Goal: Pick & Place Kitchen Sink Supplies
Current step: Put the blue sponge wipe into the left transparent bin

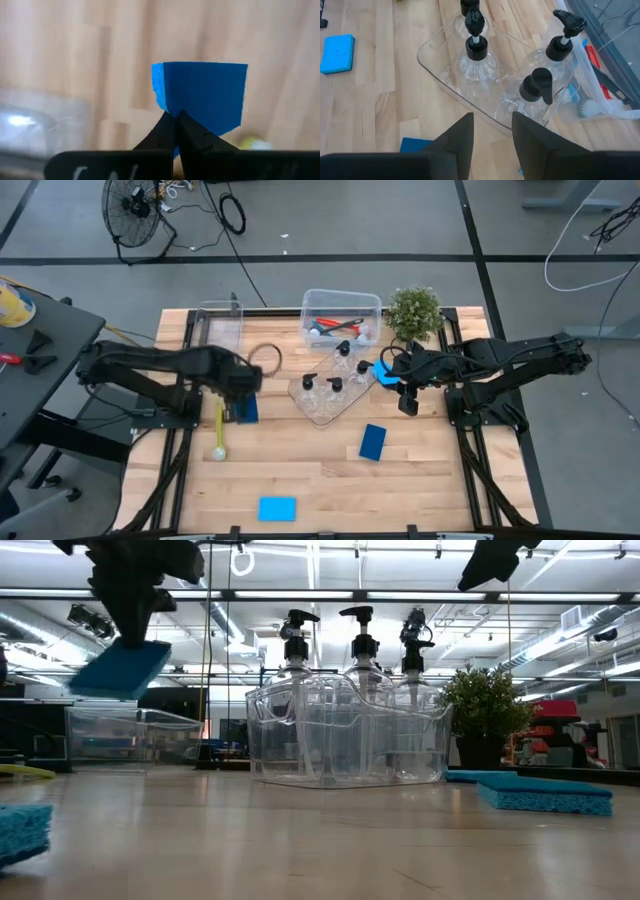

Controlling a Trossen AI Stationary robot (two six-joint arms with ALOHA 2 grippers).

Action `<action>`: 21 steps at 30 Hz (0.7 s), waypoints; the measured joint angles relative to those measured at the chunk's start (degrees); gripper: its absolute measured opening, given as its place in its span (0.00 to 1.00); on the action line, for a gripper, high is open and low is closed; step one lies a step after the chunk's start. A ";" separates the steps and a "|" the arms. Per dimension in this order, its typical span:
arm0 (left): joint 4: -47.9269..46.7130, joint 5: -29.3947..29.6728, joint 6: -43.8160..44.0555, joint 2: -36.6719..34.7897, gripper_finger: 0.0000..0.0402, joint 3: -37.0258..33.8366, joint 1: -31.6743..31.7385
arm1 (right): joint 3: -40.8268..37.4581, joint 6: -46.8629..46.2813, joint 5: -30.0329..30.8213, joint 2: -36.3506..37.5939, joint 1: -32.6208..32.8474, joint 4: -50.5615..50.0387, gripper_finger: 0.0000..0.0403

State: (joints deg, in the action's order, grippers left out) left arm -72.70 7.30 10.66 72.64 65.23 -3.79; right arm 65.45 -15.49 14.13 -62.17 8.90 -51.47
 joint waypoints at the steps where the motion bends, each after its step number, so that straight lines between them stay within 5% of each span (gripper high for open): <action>1: -0.58 1.67 0.82 -1.28 0.02 0.00 1.08 | 0.00 0.00 0.00 0.02 0.00 0.06 0.34; 9: -1.41 15.51 2.22 -8.30 0.03 0.00 10.21 | 0.00 0.00 0.00 0.02 0.00 1.16 0.34; 21: -1.49 32.24 -6.31 -9.02 0.03 -0.02 23.77 | 0.00 -0.48 0.33 0.00 -0.02 1.95 0.34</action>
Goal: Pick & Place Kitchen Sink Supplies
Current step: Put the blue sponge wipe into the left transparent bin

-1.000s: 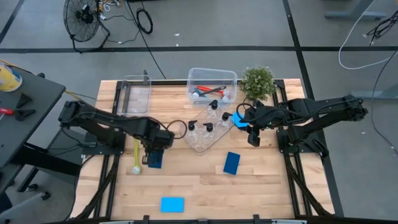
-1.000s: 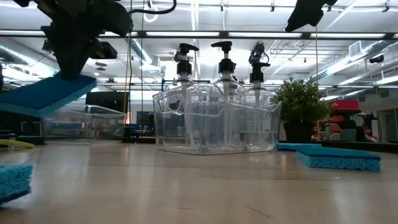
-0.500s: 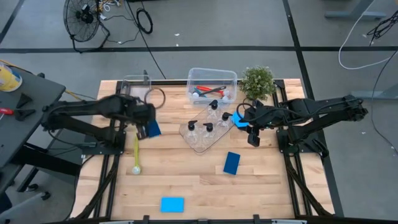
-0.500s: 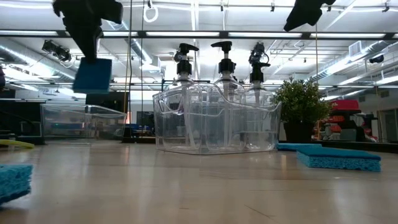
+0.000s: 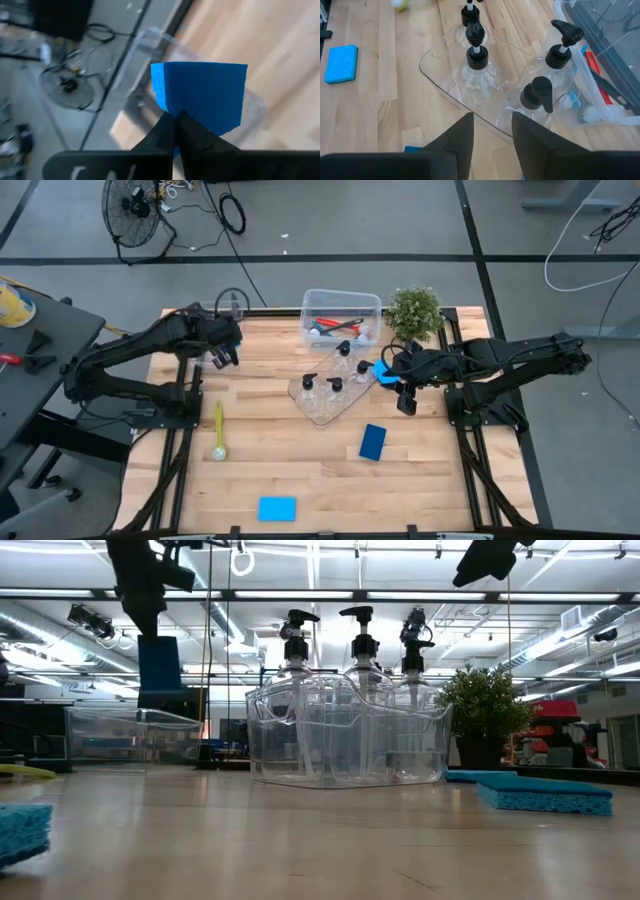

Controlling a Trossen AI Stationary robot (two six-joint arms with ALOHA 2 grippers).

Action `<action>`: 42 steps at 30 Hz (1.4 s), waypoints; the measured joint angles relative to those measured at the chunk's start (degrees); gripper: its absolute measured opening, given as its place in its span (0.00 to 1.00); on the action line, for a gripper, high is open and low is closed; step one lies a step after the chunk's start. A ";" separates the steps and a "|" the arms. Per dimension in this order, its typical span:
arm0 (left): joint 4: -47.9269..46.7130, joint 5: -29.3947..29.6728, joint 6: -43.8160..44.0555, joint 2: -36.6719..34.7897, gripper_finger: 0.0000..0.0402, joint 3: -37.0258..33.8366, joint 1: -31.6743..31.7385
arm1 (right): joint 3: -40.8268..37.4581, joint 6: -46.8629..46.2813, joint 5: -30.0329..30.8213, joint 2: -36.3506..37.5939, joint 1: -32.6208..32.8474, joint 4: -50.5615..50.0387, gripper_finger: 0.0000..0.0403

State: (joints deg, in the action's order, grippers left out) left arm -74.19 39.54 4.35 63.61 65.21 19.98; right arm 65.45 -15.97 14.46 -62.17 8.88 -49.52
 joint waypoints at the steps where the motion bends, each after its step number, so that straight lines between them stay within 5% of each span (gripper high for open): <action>1: -0.02 1.06 -0.41 -0.02 0.04 0.00 1.12 | 0.00 -0.02 0.06 0.00 0.00 0.00 0.34; 8: 0.58 6.43 -1.14 -0.02 0.02 0.00 8.31 | 0.00 -0.02 1.55 0.00 0.00 0.04 0.34; 19: 2.41 4.54 -2.31 0.10 0.14 0.00 13.75 | 0.00 0.00 1.59 0.00 -0.09 0.28 0.34; 31: 5.13 3.41 -1.72 0.11 0.49 0.00 14.36 | 0.00 0.00 1.59 0.00 -0.09 0.28 0.34; 36: 6.08 -1.63 1.24 0.11 0.59 0.00 14.36 | 0.00 0.00 1.50 0.00 -0.09 0.26 0.34; 42: 7.63 -10.35 5.58 0.11 0.60 0.00 13.35 | 0.00 -0.02 0.84 0.00 -0.06 -0.35 0.34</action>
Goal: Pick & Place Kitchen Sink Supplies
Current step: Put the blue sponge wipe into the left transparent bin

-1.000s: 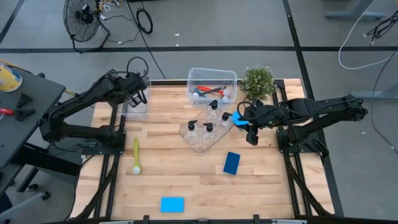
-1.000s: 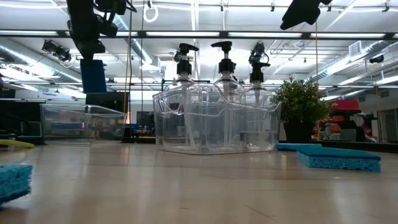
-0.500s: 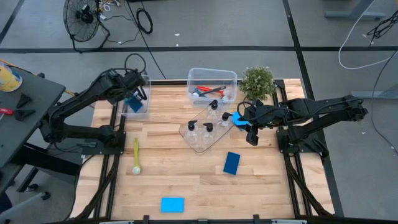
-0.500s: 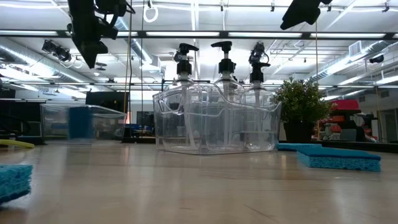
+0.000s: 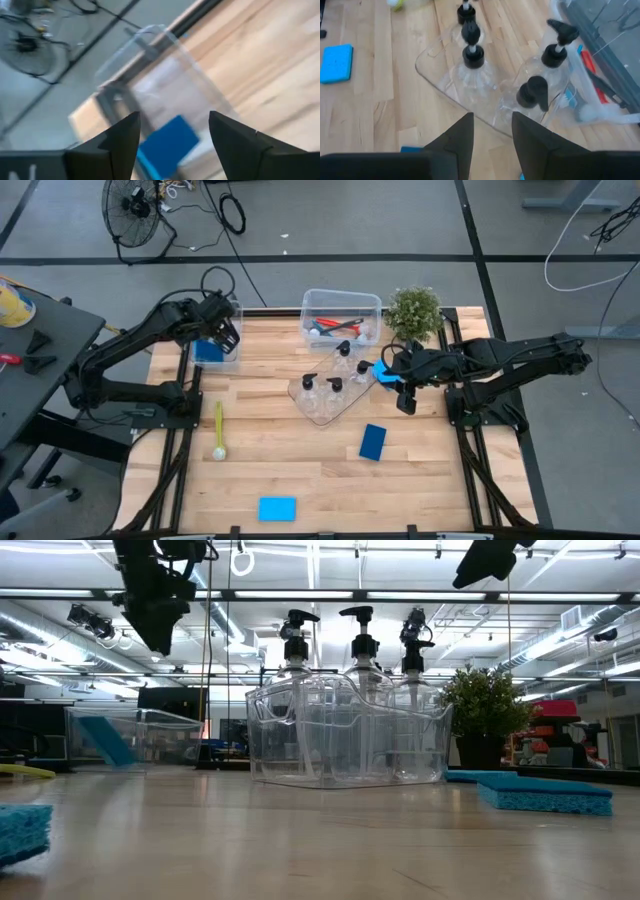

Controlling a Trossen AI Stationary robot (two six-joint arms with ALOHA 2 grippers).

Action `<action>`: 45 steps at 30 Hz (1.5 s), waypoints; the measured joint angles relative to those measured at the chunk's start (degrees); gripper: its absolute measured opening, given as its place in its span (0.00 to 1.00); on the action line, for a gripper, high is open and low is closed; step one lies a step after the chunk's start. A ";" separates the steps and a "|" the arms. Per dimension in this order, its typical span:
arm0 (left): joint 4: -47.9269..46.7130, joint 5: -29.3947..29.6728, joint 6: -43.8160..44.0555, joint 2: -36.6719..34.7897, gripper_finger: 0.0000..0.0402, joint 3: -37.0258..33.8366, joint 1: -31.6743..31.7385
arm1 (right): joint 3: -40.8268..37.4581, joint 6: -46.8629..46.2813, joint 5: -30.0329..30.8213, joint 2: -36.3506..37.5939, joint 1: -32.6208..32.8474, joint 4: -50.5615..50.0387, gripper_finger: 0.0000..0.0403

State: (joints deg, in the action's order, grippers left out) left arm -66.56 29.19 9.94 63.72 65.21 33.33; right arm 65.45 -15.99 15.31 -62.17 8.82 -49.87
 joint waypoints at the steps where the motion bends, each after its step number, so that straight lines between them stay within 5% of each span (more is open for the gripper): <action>1: 0.50 -1.51 0.46 0.00 0.59 0.00 -0.36 | 0.00 -0.11 -0.77 0.00 0.02 -0.63 0.34; 11: 12.69 -10.79 4.13 0.00 0.55 -0.02 -6.71 | 0.00 -3.05 -11.68 0.00 0.02 -5.38 0.34; 20: 23.44 -14.03 4.69 0.00 0.55 -0.02 -12.63 | 0.00 -3.03 -11.73 -2.95 0.40 -5.39 0.43; 28: 24.00 -14.05 5.96 0.02 0.55 -0.02 -15.68 | 0.00 -3.39 -11.78 -9.04 2.50 -4.34 0.59; 34: 23.97 -14.03 5.98 0.02 0.55 -0.02 -17.14 | 0.00 -7.50 -12.32 -12.30 5.74 -4.18 0.62; 45: 23.99 -14.03 5.96 0.02 0.55 -0.02 -18.22 | 0.00 -19.84 -1.26 -12.38 19.01 -2.58 0.56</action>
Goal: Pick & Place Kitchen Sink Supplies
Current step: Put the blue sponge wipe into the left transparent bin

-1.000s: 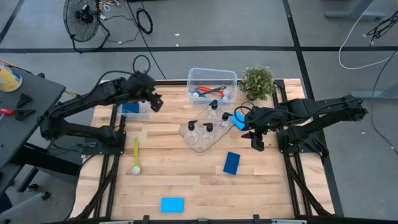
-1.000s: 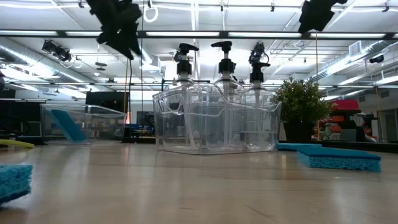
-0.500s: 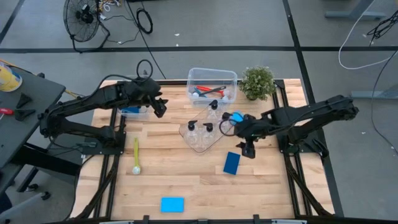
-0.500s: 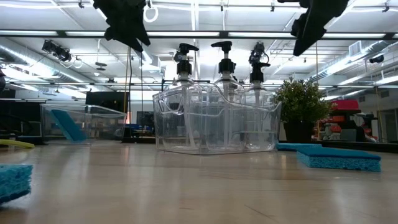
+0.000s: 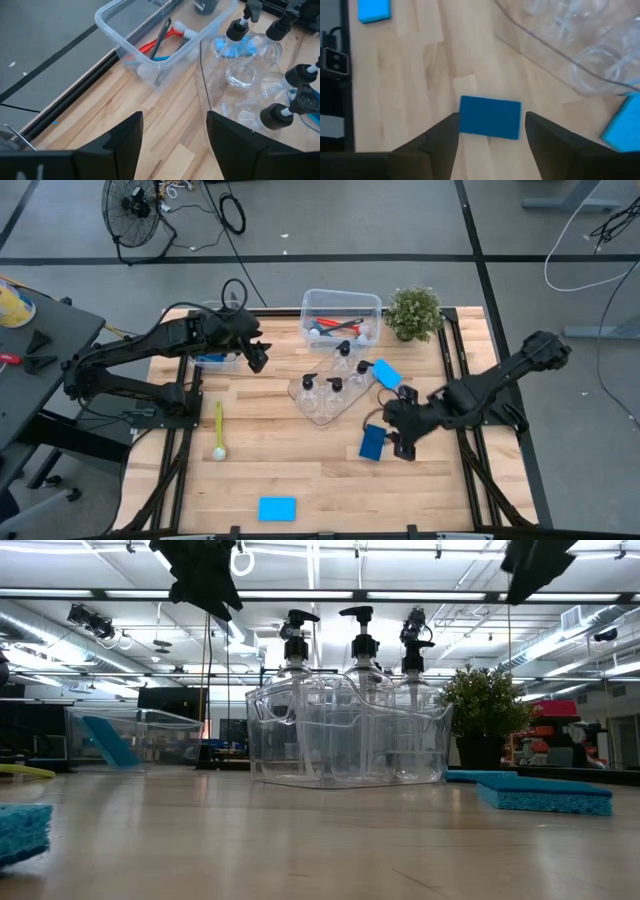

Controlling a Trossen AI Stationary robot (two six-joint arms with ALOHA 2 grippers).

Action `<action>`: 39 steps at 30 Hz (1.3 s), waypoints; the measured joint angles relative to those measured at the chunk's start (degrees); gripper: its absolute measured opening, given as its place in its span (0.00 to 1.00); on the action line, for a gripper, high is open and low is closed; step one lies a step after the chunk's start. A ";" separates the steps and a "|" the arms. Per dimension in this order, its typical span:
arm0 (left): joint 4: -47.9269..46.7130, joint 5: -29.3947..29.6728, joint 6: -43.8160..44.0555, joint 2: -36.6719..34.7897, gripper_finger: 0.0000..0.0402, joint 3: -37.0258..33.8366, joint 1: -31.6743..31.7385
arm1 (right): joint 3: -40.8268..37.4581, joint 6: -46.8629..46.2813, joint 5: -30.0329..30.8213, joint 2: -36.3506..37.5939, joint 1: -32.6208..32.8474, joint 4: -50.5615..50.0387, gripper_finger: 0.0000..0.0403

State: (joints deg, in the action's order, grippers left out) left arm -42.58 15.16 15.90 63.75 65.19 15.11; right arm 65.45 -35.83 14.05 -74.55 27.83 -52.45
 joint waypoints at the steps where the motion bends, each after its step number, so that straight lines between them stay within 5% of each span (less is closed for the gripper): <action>1: 0.02 0.00 0.00 0.00 0.55 0.00 0.00 | 0.00 -1.20 0.71 -0.06 1.16 0.00 0.56; 9: 0.73 0.00 0.12 0.00 0.55 0.00 0.00 | -5.65 -11.27 4.29 0.05 6.85 1.94 0.56; 19: 1.04 -0.02 0.02 0.00 0.55 0.00 0.00 | -23.86 -12.17 2.92 0.05 7.78 26.02 0.56; 39: 2.11 -1.46 1.53 0.00 0.55 0.00 0.04 | -42.96 -5.01 2.88 0.05 -3.13 55.55 0.56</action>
State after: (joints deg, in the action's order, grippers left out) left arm -40.47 13.69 17.43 63.75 65.19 15.16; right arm 22.49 -40.85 16.93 -74.50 24.70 3.11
